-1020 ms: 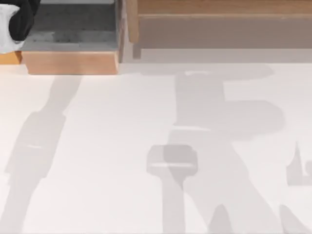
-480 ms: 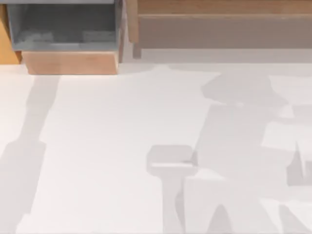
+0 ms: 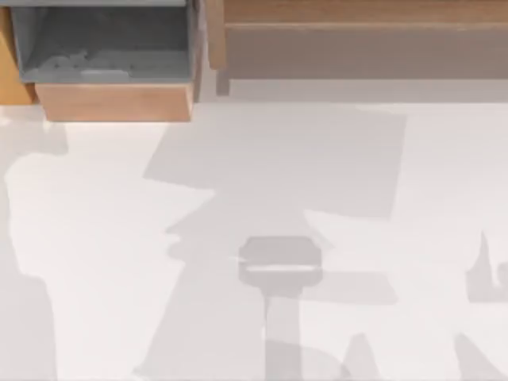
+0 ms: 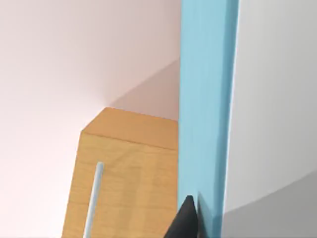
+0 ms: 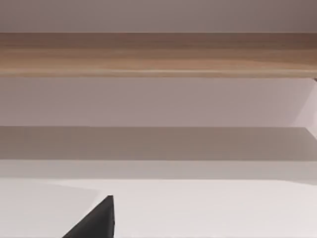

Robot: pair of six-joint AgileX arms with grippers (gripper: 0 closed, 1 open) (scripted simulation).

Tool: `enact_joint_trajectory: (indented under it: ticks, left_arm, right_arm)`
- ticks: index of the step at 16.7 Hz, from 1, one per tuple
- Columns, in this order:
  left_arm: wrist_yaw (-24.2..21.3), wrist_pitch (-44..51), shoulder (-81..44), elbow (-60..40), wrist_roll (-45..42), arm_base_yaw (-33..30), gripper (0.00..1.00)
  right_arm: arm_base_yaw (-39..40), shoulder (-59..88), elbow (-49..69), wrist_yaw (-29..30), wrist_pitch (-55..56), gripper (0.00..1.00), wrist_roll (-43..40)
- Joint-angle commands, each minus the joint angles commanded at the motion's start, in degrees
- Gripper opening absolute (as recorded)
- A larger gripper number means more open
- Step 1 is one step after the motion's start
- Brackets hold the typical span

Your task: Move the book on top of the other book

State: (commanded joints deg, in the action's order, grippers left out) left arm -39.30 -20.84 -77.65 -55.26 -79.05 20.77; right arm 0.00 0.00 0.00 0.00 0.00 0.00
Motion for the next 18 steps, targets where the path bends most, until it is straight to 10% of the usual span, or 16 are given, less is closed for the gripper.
enact_joint_trajectory:
  ticks: [9,18]
  left_arm:
    - [-13.52,16.87,-8.71,16.39,-52.18,35.48,0.0]
    - [-14.57,22.23,-13.83,20.79,-63.33,45.61,0.0]
  right_arm:
    - [0.0,0.0,0.0,0.0,0.0,1.0,0.0]
    - [0.0,0.0,0.0,0.0,0.0,1.0,0.0]
